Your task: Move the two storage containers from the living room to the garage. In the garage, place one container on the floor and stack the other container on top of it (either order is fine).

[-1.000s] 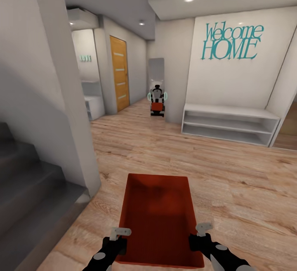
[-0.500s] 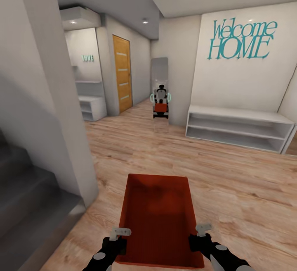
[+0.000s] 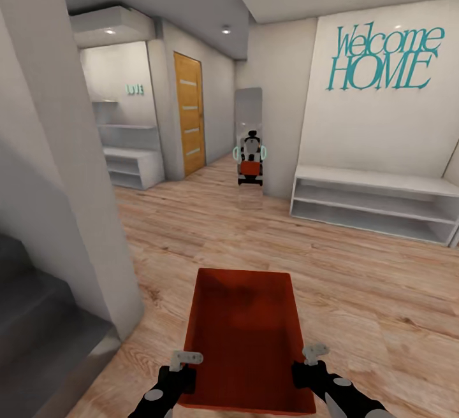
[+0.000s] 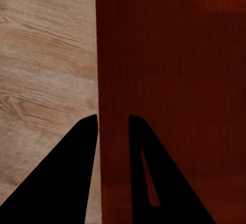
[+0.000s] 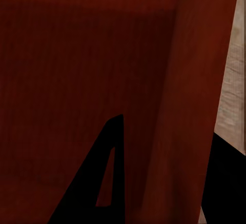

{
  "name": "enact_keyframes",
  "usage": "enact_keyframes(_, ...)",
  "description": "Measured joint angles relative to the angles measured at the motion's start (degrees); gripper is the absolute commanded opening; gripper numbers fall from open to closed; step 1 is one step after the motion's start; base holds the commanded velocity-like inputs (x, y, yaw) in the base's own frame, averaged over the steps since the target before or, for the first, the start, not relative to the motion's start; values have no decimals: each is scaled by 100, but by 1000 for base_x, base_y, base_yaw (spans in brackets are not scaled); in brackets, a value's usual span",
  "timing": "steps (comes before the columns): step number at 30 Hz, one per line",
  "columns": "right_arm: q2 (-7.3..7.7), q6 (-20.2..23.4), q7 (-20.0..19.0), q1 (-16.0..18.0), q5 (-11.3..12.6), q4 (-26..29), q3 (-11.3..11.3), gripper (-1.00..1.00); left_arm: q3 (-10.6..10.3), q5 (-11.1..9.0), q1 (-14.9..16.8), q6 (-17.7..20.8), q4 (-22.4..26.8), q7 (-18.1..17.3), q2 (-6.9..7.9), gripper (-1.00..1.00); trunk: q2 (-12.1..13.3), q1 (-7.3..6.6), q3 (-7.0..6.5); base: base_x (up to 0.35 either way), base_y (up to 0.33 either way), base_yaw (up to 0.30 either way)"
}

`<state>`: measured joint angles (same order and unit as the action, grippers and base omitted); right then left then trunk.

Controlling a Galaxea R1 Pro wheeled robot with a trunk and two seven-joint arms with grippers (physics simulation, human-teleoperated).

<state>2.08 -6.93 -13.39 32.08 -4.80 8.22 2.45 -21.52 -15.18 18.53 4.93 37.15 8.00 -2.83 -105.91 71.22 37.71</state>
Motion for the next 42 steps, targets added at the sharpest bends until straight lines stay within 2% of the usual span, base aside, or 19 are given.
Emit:
enact_keyframes(37, 1, 4, -1, 0, 3, 0, -2, -100, 1, 1, 0, 13, 7, 0, 1, -100, 0, 0, 0, 341, -84, 0)
enact_keyframes(42, -6, 9, 5, 2, 7, -1, -4, -100, 4, 3, -1, 16, 8, 3, 4, -100, 0, 0, 0, 341, -82, 178)
